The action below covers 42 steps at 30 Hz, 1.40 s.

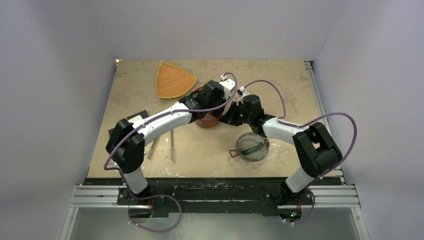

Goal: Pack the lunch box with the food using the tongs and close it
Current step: Close the fastener on the packing box.

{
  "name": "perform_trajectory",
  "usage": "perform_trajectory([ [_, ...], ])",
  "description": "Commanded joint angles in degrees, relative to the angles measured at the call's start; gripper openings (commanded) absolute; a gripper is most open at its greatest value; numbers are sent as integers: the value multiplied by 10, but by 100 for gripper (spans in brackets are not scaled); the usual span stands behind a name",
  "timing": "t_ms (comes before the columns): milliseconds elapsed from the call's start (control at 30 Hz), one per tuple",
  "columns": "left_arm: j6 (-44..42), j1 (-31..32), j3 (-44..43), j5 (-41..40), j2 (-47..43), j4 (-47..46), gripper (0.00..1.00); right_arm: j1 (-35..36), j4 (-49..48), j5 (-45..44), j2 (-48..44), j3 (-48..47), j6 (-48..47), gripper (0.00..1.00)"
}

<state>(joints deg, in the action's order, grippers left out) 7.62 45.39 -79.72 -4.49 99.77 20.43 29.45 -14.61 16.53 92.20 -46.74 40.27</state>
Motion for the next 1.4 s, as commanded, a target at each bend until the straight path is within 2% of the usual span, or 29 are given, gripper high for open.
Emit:
perform_trajectory([
  [0, 6, 8, 13, 61, 43, 69, 0, 4, -65, -3, 18, 3, 10, 2],
  [67, 6, 7, 12, 64, 42, 69, 0, 4, -79, -2, 20, 10, 13, 0],
  [800, 18, -12, 9, 144, 56, 67, 0, 4, -223, 15, 57, 31, 27, 0],
  [1367, 28, -31, 11, 144, 45, 60, 0, 4, -224, 4, 65, 23, 21, 0],
])
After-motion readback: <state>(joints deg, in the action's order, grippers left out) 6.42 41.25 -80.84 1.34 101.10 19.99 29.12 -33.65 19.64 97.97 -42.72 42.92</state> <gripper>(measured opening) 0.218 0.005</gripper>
